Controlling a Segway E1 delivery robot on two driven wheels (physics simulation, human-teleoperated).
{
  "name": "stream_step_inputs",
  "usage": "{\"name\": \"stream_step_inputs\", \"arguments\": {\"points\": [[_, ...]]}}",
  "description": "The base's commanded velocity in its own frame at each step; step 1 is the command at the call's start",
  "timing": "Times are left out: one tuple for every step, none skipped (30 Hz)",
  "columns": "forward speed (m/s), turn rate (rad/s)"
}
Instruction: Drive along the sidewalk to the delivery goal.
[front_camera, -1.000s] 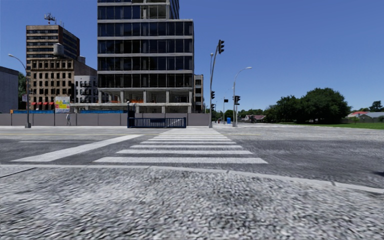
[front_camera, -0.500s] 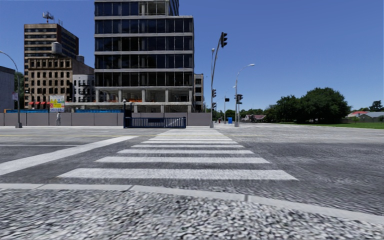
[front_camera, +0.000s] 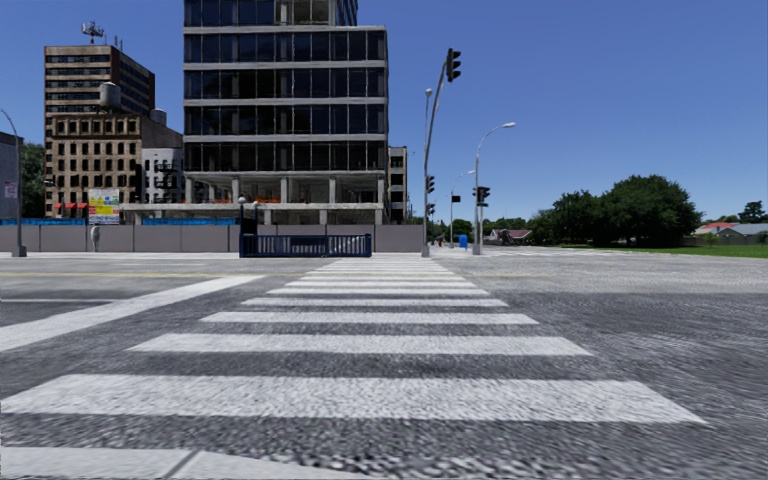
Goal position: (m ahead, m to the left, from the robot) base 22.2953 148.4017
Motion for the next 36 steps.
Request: {"name": "stream_step_inputs", "arguments": {"points": [[1.76,0.00],[1.76,0.00],[1.76,0.00],[1.76,0.00],[1.76,0.00],[1.76,0.00],[1.76,0.00],[1.76,0.00],[1.76,0.00],[1.76,0.00],[1.76,0.00],[1.76,0.00],[1.76,0.00],[1.76,0.00],[1.76,0.00],[1.76,0.00],[1.76,0.00],[1.76,0.00],[1.76,0.00],[1.76,0.00],[1.76,0.00],[1.76,0.00],[1.76,0.00],[1.76,0.00],[1.76,0.00],[1.76,0.00],[1.76,0.00],[1.76,0.00],[1.76,0.00],[1.76,0.00],[1.76,0.00],[1.76,0.00],[1.76,0.00],[1.76,0.00],[1.76,0.00],[1.76,0.00]]}}
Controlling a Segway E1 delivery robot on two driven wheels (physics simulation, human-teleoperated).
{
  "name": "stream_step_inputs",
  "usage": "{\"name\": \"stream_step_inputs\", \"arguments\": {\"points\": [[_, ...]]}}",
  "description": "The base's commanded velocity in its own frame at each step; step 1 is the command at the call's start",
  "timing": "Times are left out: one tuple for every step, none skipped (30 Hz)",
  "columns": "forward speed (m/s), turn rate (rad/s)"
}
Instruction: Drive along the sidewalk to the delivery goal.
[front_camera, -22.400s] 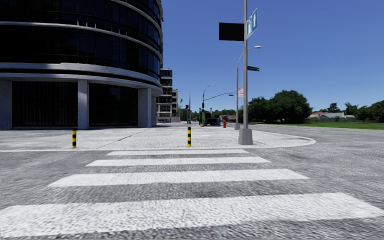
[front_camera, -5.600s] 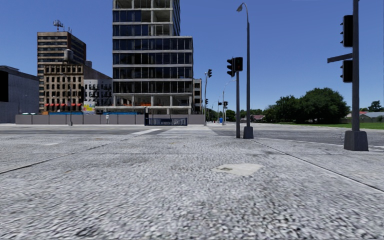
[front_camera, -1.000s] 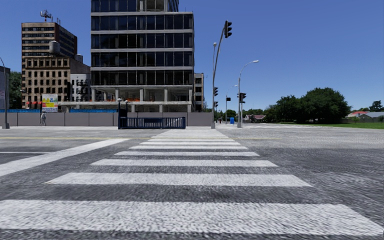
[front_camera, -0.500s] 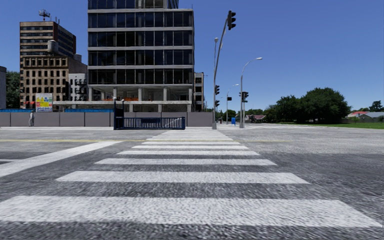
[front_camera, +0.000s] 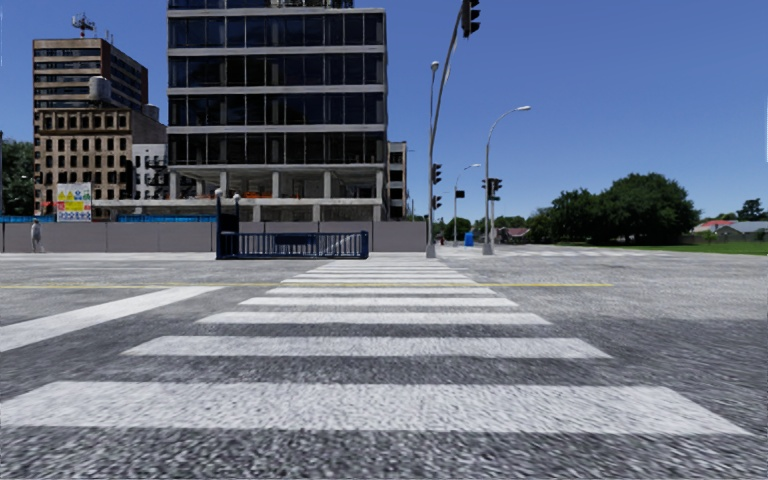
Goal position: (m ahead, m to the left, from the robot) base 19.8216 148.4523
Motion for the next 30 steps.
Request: {"name": "stream_step_inputs", "arguments": {"points": [[1.76,0.00],[1.76,0.00],[1.76,0.00],[1.76,0.00],[1.76,0.00],[1.76,0.00],[1.76,0.00],[1.76,0.00],[1.76,0.00],[1.76,0.00],[1.76,0.00],[1.76,0.00],[1.76,0.00],[1.76,0.00],[1.76,0.00],[1.76,0.00],[1.76,0.00],[1.76,0.00],[1.76,0.00],[1.76,-0.01],[1.76,-0.03],[1.76,-0.06],[1.76,-0.06],[1.76,-0.10],[1.76,-0.13],[1.76,-0.18],[1.76,-0.23],[1.76,-0.23],[1.76,-0.24],[1.76,-0.25]]}}
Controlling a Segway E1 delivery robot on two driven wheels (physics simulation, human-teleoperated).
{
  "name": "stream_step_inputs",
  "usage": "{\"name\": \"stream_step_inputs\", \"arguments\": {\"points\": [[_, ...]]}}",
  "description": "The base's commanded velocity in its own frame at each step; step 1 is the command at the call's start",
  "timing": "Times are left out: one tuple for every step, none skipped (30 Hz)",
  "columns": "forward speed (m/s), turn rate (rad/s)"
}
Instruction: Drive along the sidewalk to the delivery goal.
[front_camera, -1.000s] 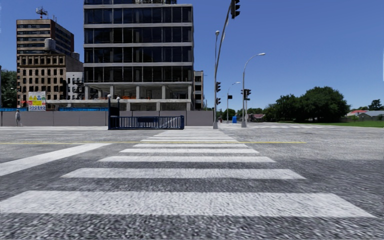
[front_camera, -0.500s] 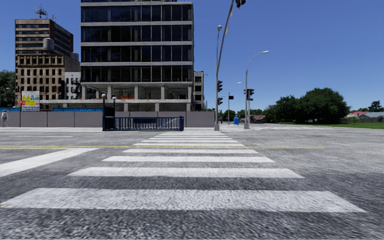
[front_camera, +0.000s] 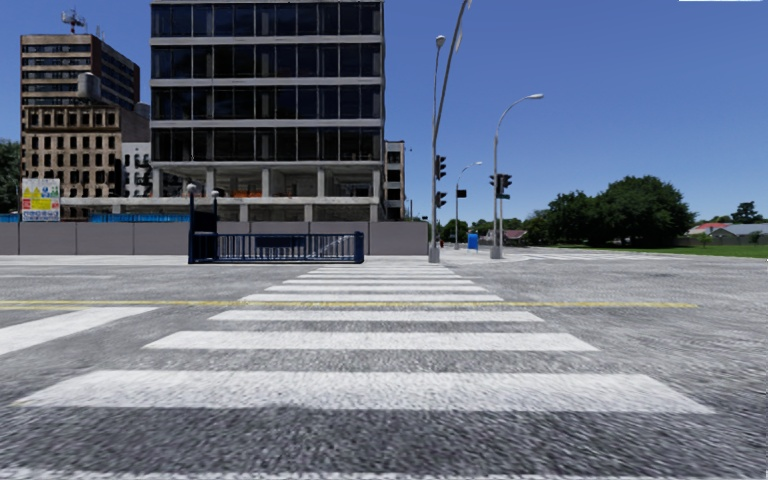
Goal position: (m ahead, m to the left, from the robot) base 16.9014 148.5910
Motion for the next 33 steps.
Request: {"name": "stream_step_inputs", "arguments": {"points": [[1.76,-0.26],[1.76,-0.26],[1.76,-0.26],[1.76,-0.26],[1.76,-0.26],[1.76,-0.26],[1.76,-0.26],[1.76,-0.26],[1.76,-0.26],[1.76,-0.26],[1.76,-0.24],[1.76,-0.24],[1.76,-0.09],[1.76,0.00],[1.76,0.00],[1.76,0.00],[1.76,0.00],[1.76,0.00],[1.90,0.00],[1.91,0.00],[1.91,0.00],[1.91,0.00],[1.91,0.00],[1.91,0.00],[1.91,0.00],[1.91,0.00],[1.91,0.00],[1.91,0.00],[1.91,0.00],[1.91,0.00],[1.91,0.00],[1.92,0.00],[1.94,0.00]]}}
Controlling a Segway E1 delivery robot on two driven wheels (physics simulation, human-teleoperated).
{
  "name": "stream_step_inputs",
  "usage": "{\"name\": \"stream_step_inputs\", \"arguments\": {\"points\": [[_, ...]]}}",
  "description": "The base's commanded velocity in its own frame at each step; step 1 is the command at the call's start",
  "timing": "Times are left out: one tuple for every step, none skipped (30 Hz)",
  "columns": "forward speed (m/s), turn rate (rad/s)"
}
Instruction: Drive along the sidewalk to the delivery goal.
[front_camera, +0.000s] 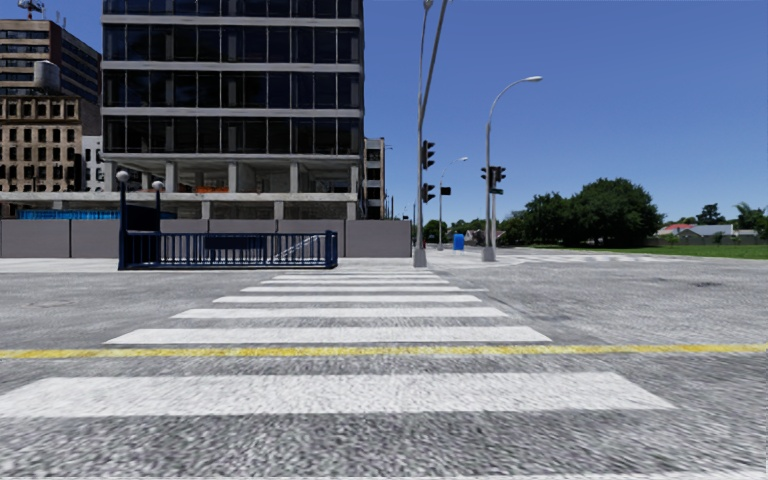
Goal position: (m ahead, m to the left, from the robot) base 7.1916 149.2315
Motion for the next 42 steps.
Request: {"name": "stream_step_inputs", "arguments": {"points": [[1.94,0.00],[1.94,0.00],[1.94,0.00],[1.94,0.00],[1.94,0.00],[1.95,0.00],[1.95,0.00],[1.95,0.00],[2.00,0.00],[2.00,0.00],[2.00,0.00],[2.00,0.00],[2.00,0.00],[2.00,0.00],[2.00,0.00],[2.00,0.00],[2.00,0.00],[2.00,0.00],[2.00,0.00],[2.00,0.00],[2.00,0.00],[2.00,0.00],[2.00,0.00],[2.00,0.00],[2.00,0.00],[2.00,0.00],[2.00,0.00],[2.00,0.00],[2.00,0.00],[2.00,0.00],[2.00,0.00],[2.00,0.00],[2.00,0.00],[2.00,0.00],[2.00,0.00],[2.00,0.00],[2.00,0.03],[2.00,0.10],[2.00,0.16],[2.00,0.16],[2.00,0.20],[2.00,0.21]]}}
